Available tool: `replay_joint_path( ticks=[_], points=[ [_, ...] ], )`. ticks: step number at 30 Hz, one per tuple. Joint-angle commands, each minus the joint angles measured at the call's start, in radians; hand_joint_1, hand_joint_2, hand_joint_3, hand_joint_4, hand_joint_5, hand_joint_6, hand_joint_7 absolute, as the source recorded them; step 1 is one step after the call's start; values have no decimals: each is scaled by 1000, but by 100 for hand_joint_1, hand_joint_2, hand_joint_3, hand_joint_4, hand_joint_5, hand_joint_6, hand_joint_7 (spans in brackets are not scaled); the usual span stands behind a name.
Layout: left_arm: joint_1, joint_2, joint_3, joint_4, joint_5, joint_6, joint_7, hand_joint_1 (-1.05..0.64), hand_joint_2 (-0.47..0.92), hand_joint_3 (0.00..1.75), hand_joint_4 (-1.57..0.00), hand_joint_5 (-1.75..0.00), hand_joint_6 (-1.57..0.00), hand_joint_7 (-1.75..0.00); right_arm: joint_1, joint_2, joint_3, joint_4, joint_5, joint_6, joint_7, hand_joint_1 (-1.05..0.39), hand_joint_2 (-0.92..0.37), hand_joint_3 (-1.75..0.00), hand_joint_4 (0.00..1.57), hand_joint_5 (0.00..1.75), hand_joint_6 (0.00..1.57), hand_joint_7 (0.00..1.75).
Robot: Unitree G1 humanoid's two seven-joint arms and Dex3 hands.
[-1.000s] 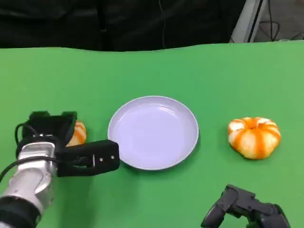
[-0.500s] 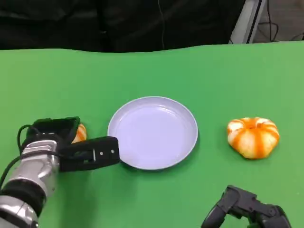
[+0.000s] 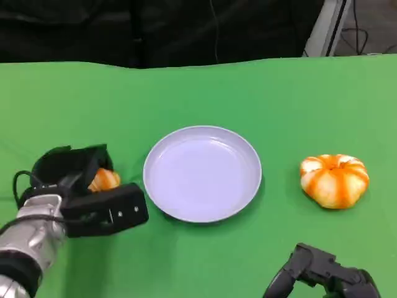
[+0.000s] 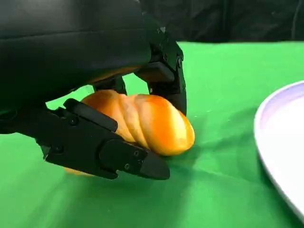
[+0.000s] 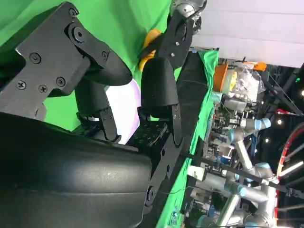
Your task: Grasp the bread from the table and place it into the plate.
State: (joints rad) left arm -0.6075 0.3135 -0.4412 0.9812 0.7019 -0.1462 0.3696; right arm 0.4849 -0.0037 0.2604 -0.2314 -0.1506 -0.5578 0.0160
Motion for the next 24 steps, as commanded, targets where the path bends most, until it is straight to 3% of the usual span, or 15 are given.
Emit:
replay_joint_path(
  ticks=[1, 4, 5, 7, 12, 18, 24],
  points=[
    [23, 35, 7, -116, 21, -21, 80, -23, 90, 32, -88, -175, -60, -175, -4, -6, -5, 1, 13, 0, -1, -5, -28, -140, 76, 158, 82, 132],
    [43, 57, 20, -260, 43, -20, 115, -18, 70, 62, -90, -175, -62, -175, -14, -4, -6, 17, 26, -5, 1, -3, -27, -141, 76, 159, 81, 132],
    [46, 58, 26, -298, 47, -19, 116, -19, 59, 86, -92, -175, -65, -175, -16, -3, -5, 18, 23, -4, 1, -3, -26, -141, 76, 159, 81, 133],
    [51, 57, 31, -355, 57, -6, 113, -20, 51, 103, -93, -175, -66, -175, -19, -3, -5, 20, 21, -3, 1, -3, -26, -142, 76, 160, 81, 133],
    [58, 51, 33, -409, 79, 25, 100, -22, 46, 107, -93, -175, -66, -175, -23, -3, -5, 24, 22, -2, 0, -3, -26, -142, 76, 161, 81, 134],
    [48, 14, 25, -449, 75, -32, 111, -22, 43, 107, -95, -175, -70, -175, -24, -6, -10, 18, 17, 4, 0, -4, -25, -144, 77, 160, 82, 133],
    [28, -74, 21, -441, -8, -135, 39, -21, 36, 113, -96, -175, -71, -175, -9, -7, -3, 8, 7, -2, -2, -5, -27, -140, 76, 158, 82, 131]
  ],
)
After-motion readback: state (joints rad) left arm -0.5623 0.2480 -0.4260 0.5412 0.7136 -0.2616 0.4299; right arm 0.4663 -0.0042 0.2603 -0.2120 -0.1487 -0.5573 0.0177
